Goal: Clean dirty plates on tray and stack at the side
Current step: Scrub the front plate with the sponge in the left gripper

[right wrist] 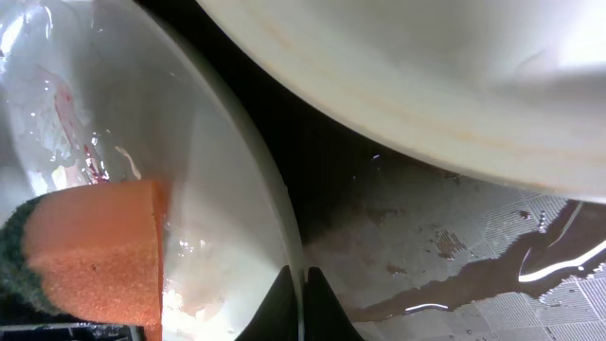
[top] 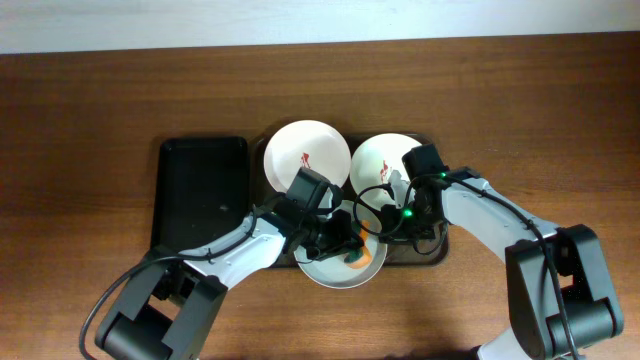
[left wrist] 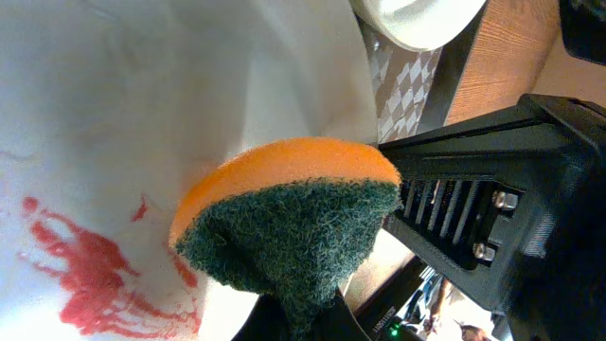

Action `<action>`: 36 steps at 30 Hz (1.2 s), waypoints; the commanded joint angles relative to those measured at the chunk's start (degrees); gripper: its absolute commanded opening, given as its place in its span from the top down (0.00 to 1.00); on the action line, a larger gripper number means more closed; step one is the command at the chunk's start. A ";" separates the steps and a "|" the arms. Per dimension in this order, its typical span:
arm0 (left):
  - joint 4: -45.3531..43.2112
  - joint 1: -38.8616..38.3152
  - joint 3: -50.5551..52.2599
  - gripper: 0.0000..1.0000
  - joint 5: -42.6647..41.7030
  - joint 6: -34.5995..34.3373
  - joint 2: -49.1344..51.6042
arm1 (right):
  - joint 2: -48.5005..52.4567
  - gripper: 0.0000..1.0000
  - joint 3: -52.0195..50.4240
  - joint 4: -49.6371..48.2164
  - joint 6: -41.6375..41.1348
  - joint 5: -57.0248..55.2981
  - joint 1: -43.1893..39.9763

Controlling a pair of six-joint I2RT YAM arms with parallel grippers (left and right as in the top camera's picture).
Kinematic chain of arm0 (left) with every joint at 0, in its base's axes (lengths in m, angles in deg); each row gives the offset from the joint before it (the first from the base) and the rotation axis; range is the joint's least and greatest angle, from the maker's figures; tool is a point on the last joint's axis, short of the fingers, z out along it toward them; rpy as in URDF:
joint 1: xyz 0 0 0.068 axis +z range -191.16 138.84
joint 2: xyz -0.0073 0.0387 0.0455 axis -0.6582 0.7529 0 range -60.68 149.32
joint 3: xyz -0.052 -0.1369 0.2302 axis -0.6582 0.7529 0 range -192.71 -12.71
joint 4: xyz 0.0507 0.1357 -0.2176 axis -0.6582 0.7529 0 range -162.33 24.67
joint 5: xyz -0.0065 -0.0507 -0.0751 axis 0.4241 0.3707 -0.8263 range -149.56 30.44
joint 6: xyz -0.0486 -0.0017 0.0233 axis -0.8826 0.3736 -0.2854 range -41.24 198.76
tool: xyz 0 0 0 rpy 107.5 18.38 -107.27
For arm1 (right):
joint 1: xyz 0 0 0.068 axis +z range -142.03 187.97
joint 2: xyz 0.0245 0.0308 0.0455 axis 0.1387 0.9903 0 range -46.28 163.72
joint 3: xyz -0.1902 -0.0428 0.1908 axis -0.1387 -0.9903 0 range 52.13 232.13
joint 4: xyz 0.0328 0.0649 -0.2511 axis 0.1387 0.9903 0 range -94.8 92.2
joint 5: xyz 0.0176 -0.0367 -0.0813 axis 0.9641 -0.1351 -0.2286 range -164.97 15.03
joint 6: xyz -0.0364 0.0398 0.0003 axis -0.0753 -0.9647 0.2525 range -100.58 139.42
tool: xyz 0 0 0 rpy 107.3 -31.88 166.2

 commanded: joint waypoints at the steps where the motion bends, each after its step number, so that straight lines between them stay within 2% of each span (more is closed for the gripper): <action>1: 4.07 -0.17 -0.09 1.00 3.76 -0.94 0.37 | 0.52 0.96 0.81 -0.15 0.35 -0.07 0.55; 3: 6.60 -0.02 -0.09 1.00 11.06 -0.09 0.37 | 0.52 0.96 0.81 -0.11 0.35 -0.07 0.55; 5: 6.62 0.46 -0.11 1.00 15.63 4.20 0.37 | 0.52 0.96 0.81 0.09 0.37 -0.07 0.55; 8: 6.47 3.30 -0.15 1.00 20.24 10.58 0.22 | 0.52 0.96 0.81 0.09 0.37 -0.07 0.55; 10: 6.40 5.42 -0.33 1.00 20.00 12.02 0.13 | 0.52 0.96 0.81 0.09 0.37 -0.07 0.55; 12: 5.27 5.66 -0.70 1.00 12.26 13.33 0.11 | 0.52 0.96 0.81 0.07 0.37 -0.07 0.55; 13: 1.57 4.87 -0.76 1.00 3.87 13.46 0.11 | 0.52 0.96 0.81 0.07 0.59 -0.09 0.57; 15: -4.83 3.30 -0.76 1.00 -5.84 11.21 0.11 | 0.52 0.96 0.81 0.07 0.59 -0.09 0.55; 17: -4.76 1.99 -0.74 1.00 -7.08 6.80 0.13 | 0.52 0.96 0.81 0.09 0.59 -0.09 0.55; 18: -3.82 1.55 -0.74 1.00 -6.95 6.80 0.13 | 0.52 0.96 0.81 0.09 0.59 -0.09 0.55; 20: 1.14 1.07 -0.63 1.00 -3.21 6.80 0.17 | 0.52 0.96 0.81 0.07 0.57 -0.07 0.55; 31: 1.44 -3.65 0.00 1.00 7.50 5.57 2.95 | 0.52 0.96 0.81 0.09 0.57 -0.07 0.55; 32: 2.97 -3.50 0.00 1.00 12.57 5.79 2.97 | 0.52 0.96 0.81 0.09 0.57 -0.07 0.55; 36: 3.45 1.40 -0.02 1.00 16.15 14.51 -0.22 | 0.52 0.96 0.81 0.26 0.59 -0.07 0.55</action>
